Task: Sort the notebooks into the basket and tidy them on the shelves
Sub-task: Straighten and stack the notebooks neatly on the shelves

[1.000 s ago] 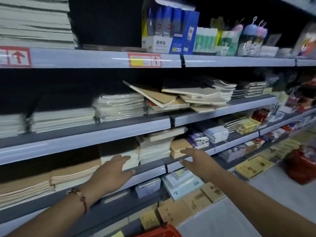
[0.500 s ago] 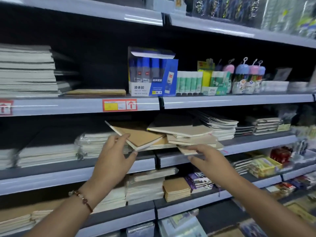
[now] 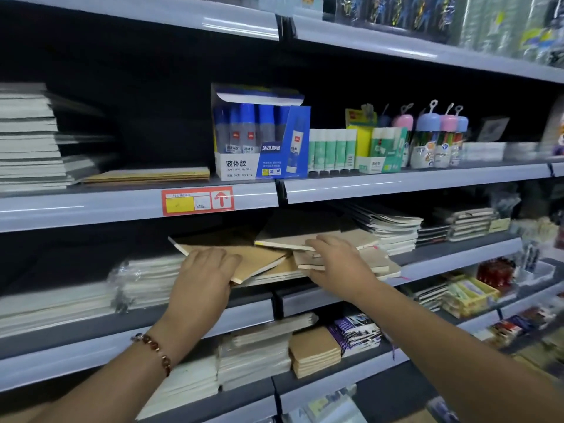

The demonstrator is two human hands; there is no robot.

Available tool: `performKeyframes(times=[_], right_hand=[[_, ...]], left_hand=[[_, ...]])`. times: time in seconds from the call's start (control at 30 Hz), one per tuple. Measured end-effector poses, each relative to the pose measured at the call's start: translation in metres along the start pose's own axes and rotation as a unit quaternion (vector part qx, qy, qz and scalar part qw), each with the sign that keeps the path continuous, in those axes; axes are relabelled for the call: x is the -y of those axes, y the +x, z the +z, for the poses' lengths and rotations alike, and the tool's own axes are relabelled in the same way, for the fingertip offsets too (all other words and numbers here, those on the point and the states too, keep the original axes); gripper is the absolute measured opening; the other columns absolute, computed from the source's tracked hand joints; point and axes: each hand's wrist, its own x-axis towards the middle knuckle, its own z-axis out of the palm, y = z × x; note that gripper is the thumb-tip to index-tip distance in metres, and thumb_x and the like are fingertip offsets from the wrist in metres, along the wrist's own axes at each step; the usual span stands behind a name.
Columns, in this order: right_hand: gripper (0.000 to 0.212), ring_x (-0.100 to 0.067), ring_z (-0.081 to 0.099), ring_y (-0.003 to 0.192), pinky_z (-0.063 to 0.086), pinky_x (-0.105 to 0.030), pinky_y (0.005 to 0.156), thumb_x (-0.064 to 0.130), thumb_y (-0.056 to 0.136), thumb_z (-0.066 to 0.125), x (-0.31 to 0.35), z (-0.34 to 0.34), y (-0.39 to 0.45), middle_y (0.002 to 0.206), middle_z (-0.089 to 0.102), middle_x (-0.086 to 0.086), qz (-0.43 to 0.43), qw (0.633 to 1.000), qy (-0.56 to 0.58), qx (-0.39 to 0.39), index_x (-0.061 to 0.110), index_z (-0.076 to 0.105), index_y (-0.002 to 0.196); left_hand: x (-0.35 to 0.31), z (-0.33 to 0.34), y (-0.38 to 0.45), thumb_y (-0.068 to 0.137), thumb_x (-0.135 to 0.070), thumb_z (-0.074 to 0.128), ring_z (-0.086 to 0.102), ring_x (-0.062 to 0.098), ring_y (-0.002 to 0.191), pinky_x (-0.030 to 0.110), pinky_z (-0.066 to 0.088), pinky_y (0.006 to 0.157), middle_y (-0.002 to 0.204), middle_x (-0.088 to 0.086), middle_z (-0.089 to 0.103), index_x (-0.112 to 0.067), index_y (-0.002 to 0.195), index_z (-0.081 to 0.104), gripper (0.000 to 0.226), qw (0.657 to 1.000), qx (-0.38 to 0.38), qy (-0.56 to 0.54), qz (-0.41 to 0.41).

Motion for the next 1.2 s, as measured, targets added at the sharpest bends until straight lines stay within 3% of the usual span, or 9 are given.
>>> performKeyframes(times=[0.13,0.2,0.27,0.3,0.4,0.53,0.83,1.07,1.2], right_hand=[[0.074,-0.019,0.041,0.137,0.029,-0.038,0.116,0.056,0.076,0.065,-0.031,-0.009,0.007,0.144,0.049,0.003,0.019,0.997,0.058,0.050,0.029,0.049,0.143],[0.081,-0.016,0.050,0.128,0.038,-0.036,0.110,0.067,0.071,0.064,-0.056,-0.015,0.007,0.140,0.054,0.004,0.029,0.993,0.107,0.047,0.028,0.052,0.141],[0.067,-0.010,0.055,0.118,0.044,-0.027,0.099,0.055,0.080,0.072,-0.080,-0.022,0.007,0.137,0.055,0.006,0.040,0.985,0.162,0.042,0.028,0.054,0.140],[0.061,-0.008,0.055,0.111,0.044,-0.022,0.092,0.048,0.084,0.072,-0.092,-0.024,0.009,0.136,0.054,0.007,0.039,0.983,0.178,0.033,0.026,0.054,0.139],[0.053,-0.009,0.056,0.103,0.042,-0.019,0.084,0.042,0.090,0.067,-0.117,-0.027,0.015,0.137,0.053,0.007,0.039,0.983,0.181,0.018,0.024,0.055,0.138],[0.055,-0.015,0.053,0.123,0.039,-0.023,0.096,0.045,0.093,0.062,-0.144,-0.028,0.023,0.142,0.051,0.003,0.035,0.983,0.179,0.035,0.022,0.052,0.141],[0.058,-0.019,0.055,0.124,0.043,-0.028,0.094,0.043,0.094,0.060,-0.178,-0.026,0.029,0.143,0.052,0.003,0.102,0.946,0.292,0.096,0.023,0.044,0.147],[0.057,-0.018,0.051,0.128,0.038,-0.032,0.107,0.045,0.094,0.060,-0.168,-0.024,0.027,0.142,0.053,0.004,0.111,0.931,0.333,0.096,0.020,0.046,0.144],[0.056,-0.018,0.054,0.126,0.038,-0.030,0.104,0.043,0.094,0.061,-0.165,-0.026,0.031,0.140,0.056,0.001,0.127,0.926,0.345,0.084,0.018,0.049,0.142]], left_hand=[[-0.014,-0.005,-0.004,0.056,-0.006,0.077,0.055,0.034,0.085,0.045,0.044,0.082,0.090,0.009,0.061,-0.016,0.106,0.067,0.052,0.999,0.034,0.038,0.006],[-0.029,-0.019,-0.007,0.067,-0.042,0.080,0.051,0.038,0.113,0.052,0.036,0.101,0.120,0.013,0.060,-0.022,0.129,0.060,0.068,0.993,0.118,0.023,0.001],[-0.049,-0.034,-0.002,0.078,-0.084,0.044,0.014,0.036,0.149,0.050,0.006,0.121,0.162,0.006,0.019,-0.037,0.156,0.019,0.094,0.968,0.245,-0.025,-0.051],[-0.061,-0.037,0.004,0.074,-0.092,0.026,0.001,0.032,0.152,0.048,-0.001,0.122,0.166,0.002,0.003,-0.040,0.157,0.005,0.100,0.960,0.270,-0.036,-0.070],[-0.106,-0.037,0.032,0.062,-0.095,-0.002,0.013,0.027,0.151,0.044,0.015,0.122,0.167,0.002,0.009,-0.040,0.156,0.009,0.110,0.972,0.197,-0.086,-0.099],[-0.144,-0.011,0.068,0.084,-0.085,0.026,0.017,0.032,0.151,0.043,0.023,0.120,0.167,0.006,0.010,-0.039,0.155,0.016,0.086,0.960,0.184,-0.135,-0.161],[-0.135,0.011,0.100,0.059,-0.100,0.040,-0.014,0.041,0.150,0.052,0.005,0.121,0.167,0.005,-0.003,-0.041,0.157,0.004,0.119,0.915,0.271,-0.122,-0.271],[-0.118,0.006,0.108,0.043,-0.104,0.041,0.006,0.042,0.150,0.049,0.016,0.121,0.166,0.009,-0.002,-0.041,0.156,0.006,0.133,0.909,0.262,-0.159,-0.281],[-0.123,0.009,0.102,0.064,-0.094,0.048,0.020,0.038,0.145,0.044,0.022,0.116,0.159,0.010,0.021,-0.033,0.156,0.018,0.115,0.919,0.232,-0.153,-0.281]])
